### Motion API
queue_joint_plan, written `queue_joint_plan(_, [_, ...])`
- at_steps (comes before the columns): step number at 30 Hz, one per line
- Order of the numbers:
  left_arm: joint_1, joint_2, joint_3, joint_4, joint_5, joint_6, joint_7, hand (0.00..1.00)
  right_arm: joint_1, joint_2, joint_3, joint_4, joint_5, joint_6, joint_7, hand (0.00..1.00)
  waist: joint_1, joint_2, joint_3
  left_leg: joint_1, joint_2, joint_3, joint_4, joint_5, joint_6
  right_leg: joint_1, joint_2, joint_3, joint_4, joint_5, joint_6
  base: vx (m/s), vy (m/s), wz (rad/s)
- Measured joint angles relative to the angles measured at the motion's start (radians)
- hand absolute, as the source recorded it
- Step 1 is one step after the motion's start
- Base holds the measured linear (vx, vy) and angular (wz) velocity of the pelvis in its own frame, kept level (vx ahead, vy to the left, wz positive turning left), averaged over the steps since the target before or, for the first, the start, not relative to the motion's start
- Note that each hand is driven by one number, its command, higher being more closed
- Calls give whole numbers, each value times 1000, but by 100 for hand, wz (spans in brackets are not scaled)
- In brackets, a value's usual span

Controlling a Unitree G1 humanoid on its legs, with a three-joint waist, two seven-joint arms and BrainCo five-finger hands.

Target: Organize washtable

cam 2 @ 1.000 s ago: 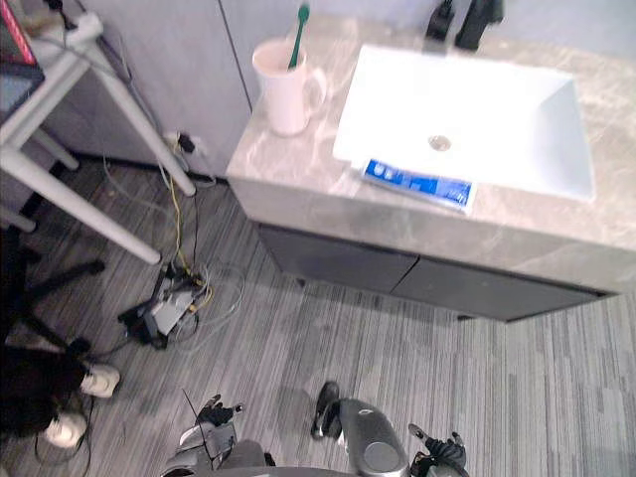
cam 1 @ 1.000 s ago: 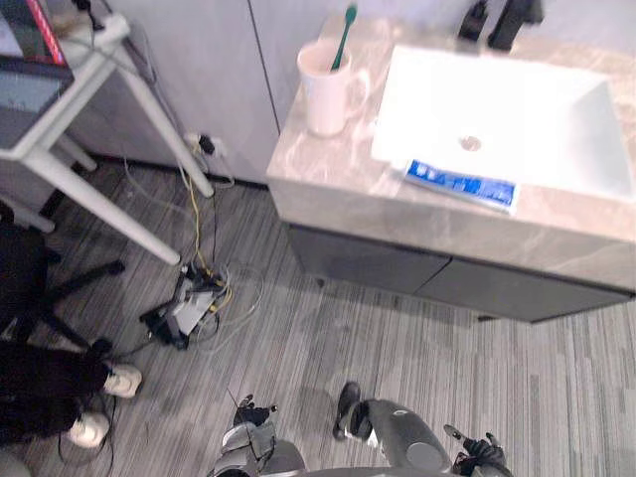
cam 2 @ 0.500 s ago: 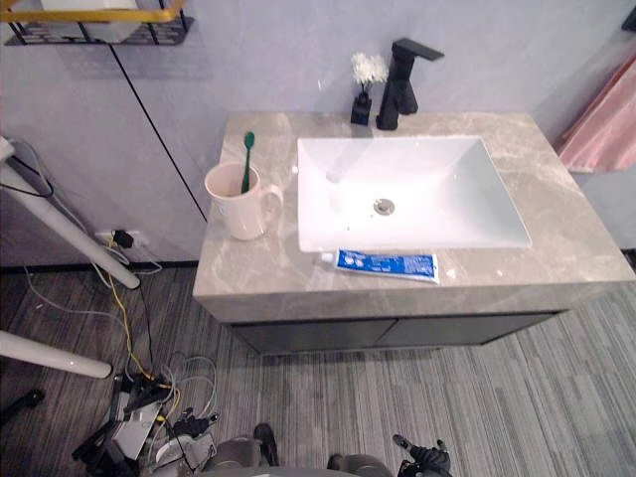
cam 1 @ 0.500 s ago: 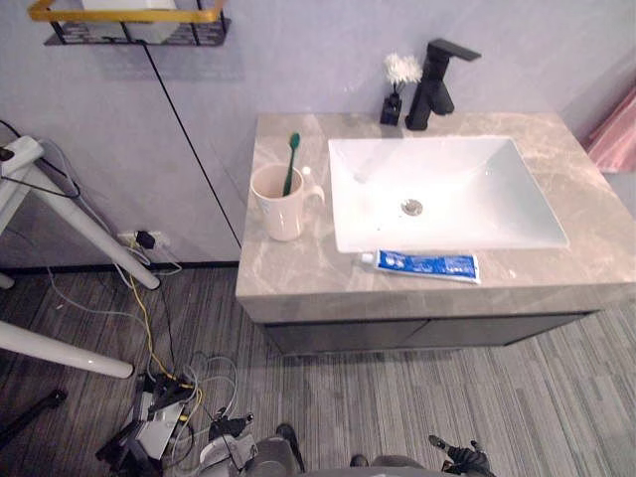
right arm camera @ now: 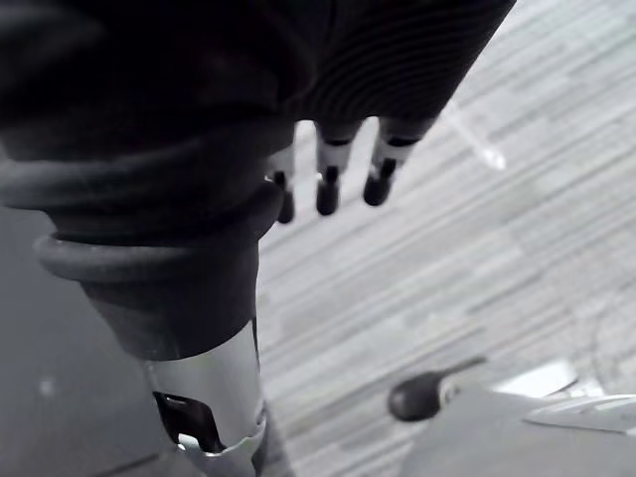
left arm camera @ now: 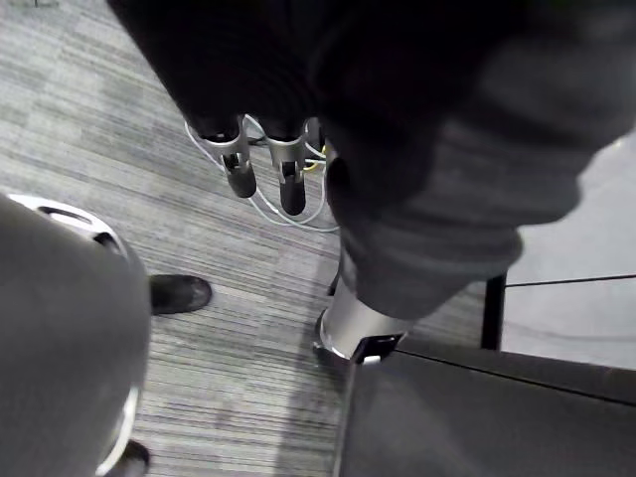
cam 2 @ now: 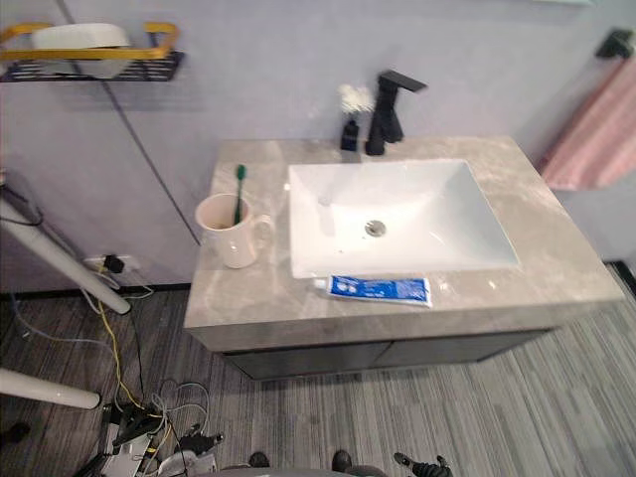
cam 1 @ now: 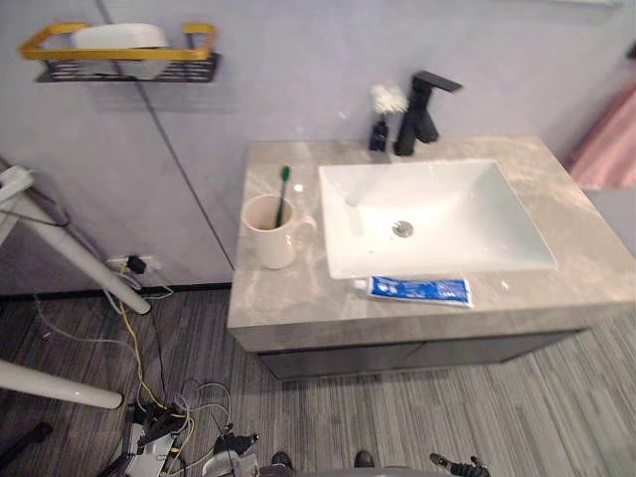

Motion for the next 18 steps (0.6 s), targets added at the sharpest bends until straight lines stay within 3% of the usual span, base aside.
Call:
queue_joint_plan(1, [-3, 4, -6, 1, 16, 2, -3, 0, 0, 1, 0, -1, 4, 0, 0, 0, -1, 7, 3, -9, 4, 30, 14, -2, -1, -22, 5, 23, 15, 1, -1, -62, -49, -71])
queue_joint_plan(3, [-16, 23, -25, 1, 39, 2, -6, 0, 0, 2, 0, -2, 17, 0, -1, 0, -9, -15, 25, -16, 7, 58, 35, -13, 0, -43, 13, 55, 20, 9, 1, -131, -39, -66])
queue_joint_plan(4, [-21, 27, -24, -1, 49, 2, -7, 0, -2, 6, -3, -1, 30, 3, 0, 0, -5, -8, 28, -9, 19, 86, 30, -14, 8, -54, -5, 32, 6, -33, 22, -183, 10, -74])
queue_joint_plan(5, [-20, 16, -33, -5, 68, 1, -6, 0, 5, 4, -4, -1, 51, 2, -1, 0, -4, -5, 29, -3, 28, 110, 21, -17, 12, -67, -38, -79, 27, -60, 40, -130, 49, -68])
queue_joint_plan(6, [-20, 21, -40, -5, 73, 1, -7, 0, 8, 3, -4, 2, 57, 1, -2, 0, -4, -10, 33, -1, 25, 121, 25, -19, 12, -71, -56, -110, 37, -50, 30, -57, 91, -43])
queue_joint_plan(7, [-21, 38, -55, -2, 74, 2, -7, 0, 19, 11, -5, 3, 65, 2, -3, 0, -7, -34, 38, 14, 7, 124, 32, -23, 7, -70, -76, -121, 46, 8, 37, -39, 78, -18])
queue_joint_plan(8, [-17, 46, -69, -1, 74, 2, -7, 0, 33, 10, -4, 3, 77, 3, -3, 0, -8, -18, 40, 21, 3, 123, 32, -26, 6, -70, -80, -116, 52, 6, 39, -36, 68, -9])
queue_joint_plan(12, [-20, 47, -109, 0, 72, 2, -9, 0, 27, -5, -3, 6, 76, 6, -2, 0, -2, -14, 36, 14, -14, 116, 38, -34, 16, -72, -96, -97, 60, 17, 53, 25, 74, -1])
queue_joint_plan(18, [-21, 51, -125, 0, 71, 0, -5, 0, 5, -21, 7, 44, 36, 9, -3, 0, -2, -4, 41, -19, -18, -15, 94, -42, 16, -40, -110, -160, 58, 12, 57, 13, 13, 33])
